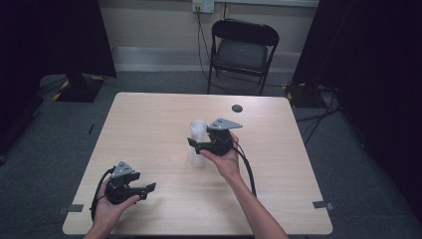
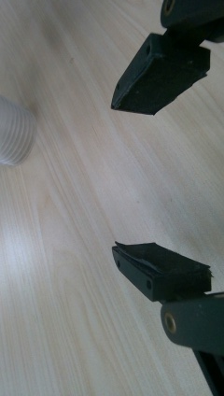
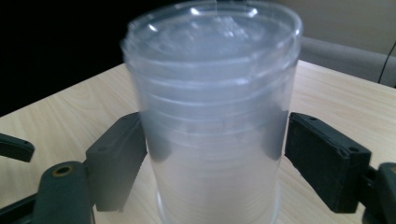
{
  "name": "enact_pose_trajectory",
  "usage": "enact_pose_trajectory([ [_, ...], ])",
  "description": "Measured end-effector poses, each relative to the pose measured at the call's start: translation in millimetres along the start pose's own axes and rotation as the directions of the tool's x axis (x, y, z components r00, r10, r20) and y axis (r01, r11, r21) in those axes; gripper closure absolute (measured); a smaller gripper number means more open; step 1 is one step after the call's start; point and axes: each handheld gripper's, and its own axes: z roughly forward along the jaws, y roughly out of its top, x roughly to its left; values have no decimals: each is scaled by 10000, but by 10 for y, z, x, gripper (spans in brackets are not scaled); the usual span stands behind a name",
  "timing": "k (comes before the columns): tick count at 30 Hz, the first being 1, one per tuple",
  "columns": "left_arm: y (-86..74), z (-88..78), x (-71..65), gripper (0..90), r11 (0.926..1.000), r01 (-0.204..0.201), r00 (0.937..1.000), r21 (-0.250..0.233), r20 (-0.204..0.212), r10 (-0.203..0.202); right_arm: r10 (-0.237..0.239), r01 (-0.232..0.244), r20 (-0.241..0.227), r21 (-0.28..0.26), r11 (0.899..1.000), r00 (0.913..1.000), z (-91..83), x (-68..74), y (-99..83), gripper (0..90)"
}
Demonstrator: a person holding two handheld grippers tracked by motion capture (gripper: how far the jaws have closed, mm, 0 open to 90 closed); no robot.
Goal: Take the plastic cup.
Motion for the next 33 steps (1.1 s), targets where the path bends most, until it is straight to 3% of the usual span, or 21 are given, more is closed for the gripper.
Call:
enact_pose_trajectory([
  [5,0,4,8,249,10000,21,10000,17,-5,-21,89,-88,92,-113,9999,9999,52,-6,-24,208],
  [15,-3,5,8,250,10000,-20,10000,36,-7,20,156,-153,-120,231,9996,9998,159,-3,-96,220],
  [19,-4,5,11,250,10000,54,10000,50,14,-54,47,-46,-77,206,9998,10000,162,-6,-86,277],
  [33,-3,9,9,250,10000,52,10000,29,32,-52,-81,81,3,-22,10000,10000,123,9,-5,301],
])
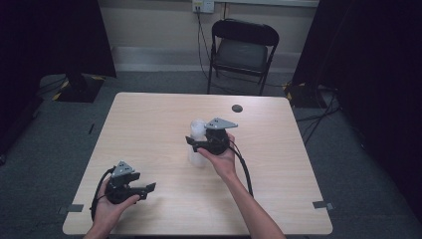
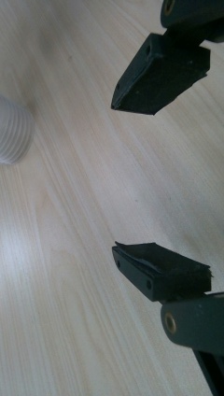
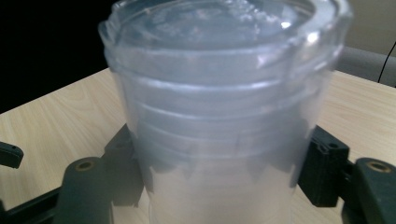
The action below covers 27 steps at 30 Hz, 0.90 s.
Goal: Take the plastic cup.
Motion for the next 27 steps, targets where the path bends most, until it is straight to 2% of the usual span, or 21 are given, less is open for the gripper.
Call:
enact_pose_trajectory([
  [16,-2,-1,5,250,10000,21,10000,-10,-38,-21,-196,196,19,-278,9994,9998,-40,23,105,324],
  [21,-1,13,2,250,10000,5,10000,84,14,-5,-21,19,-63,-297,9996,10000,-57,5,140,331],
  [27,0,18,1,250,10000,-36,10000,75,5,36,-61,55,-124,-445,9990,9999,-69,12,188,339],
])
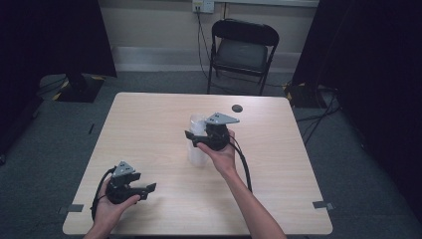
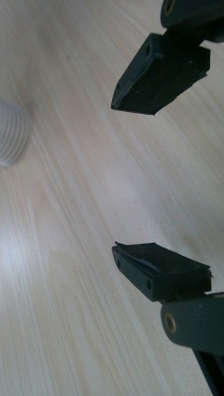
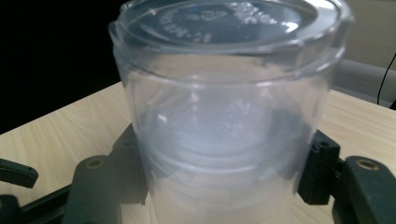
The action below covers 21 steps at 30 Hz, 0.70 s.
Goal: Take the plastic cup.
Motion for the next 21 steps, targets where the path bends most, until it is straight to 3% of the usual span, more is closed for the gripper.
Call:
enact_pose_trajectory([
  [21,-1,-5,-7,251,9998,133,9998,-163,171,-130,-30,28,-44,-586,9983,10000,-116,18,236,344],
])
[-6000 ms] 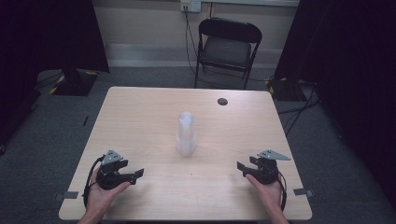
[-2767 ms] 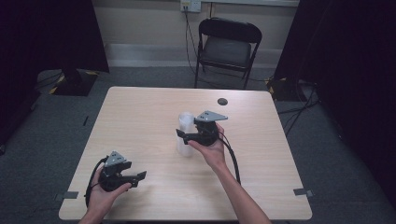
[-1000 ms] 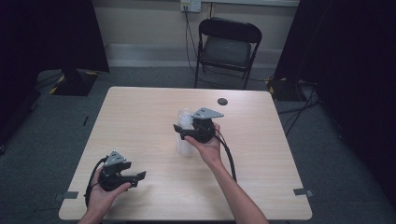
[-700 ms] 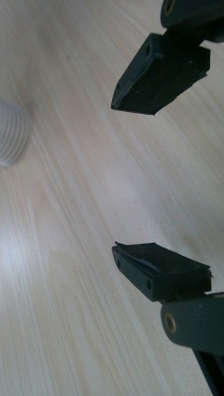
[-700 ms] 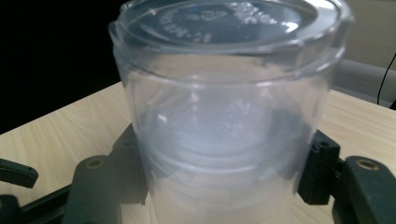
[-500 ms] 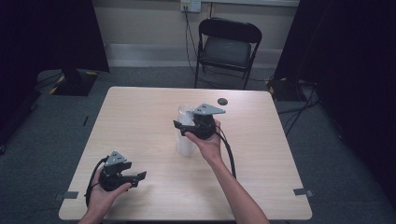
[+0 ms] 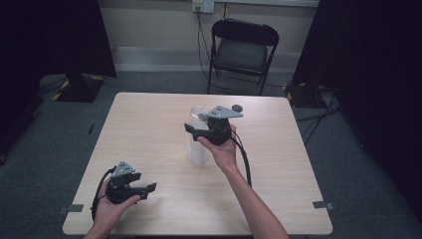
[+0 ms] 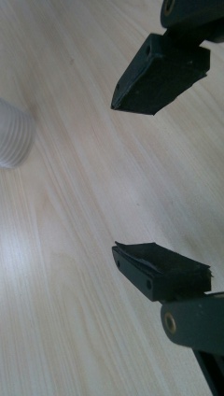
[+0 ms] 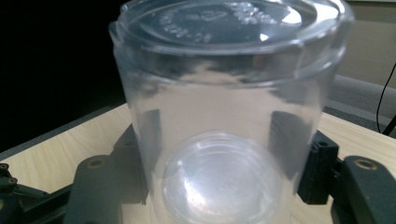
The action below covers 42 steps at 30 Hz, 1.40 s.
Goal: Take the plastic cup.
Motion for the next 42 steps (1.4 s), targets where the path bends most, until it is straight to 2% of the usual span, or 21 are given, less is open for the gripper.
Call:
enact_pose_trajectory([
  [5,3,-6,-20,273,9999,-92,9999,-76,138,93,162,-163,-141,-19,9999,9998,-17,-6,33,346],
  [12,-5,13,-2,275,9998,-96,9998,176,-173,99,-77,76,-105,-137,9999,9999,-62,18,115,353],
  [20,-2,14,-12,276,9994,-239,9996,259,-110,242,-146,148,57,-339,9993,9999,-133,19,200,353],
  [24,-8,7,-26,313,9993,-324,9994,193,-113,326,-86,87,30,-540,9985,10000,-192,7,258,357],
  [28,-7,6,-26,312,9992,-364,9992,175,-151,367,-47,44,-54,-552,9985,10000,-239,3,278,356],
  [31,-9,14,-18,300,9995,-239,9996,193,-162,242,50,-59,-148,-615,9981,9999,-289,30,299,356],
  [33,-8,15,-12,291,9997,-159,9997,181,-190,162,-70,66,-54,-678,9977,10000,-302,47,308,356],
  [34,-8,16,-14,291,9999,-108,9998,134,-177,111,-46,34,-162,-723,9974,9999,-325,63,327,358],
  [42,-7,-7,-14,294,10000,-61,9998,-74,-191,60,72,-79,-85,-857,9963,9999,-430,48,374,360],
])
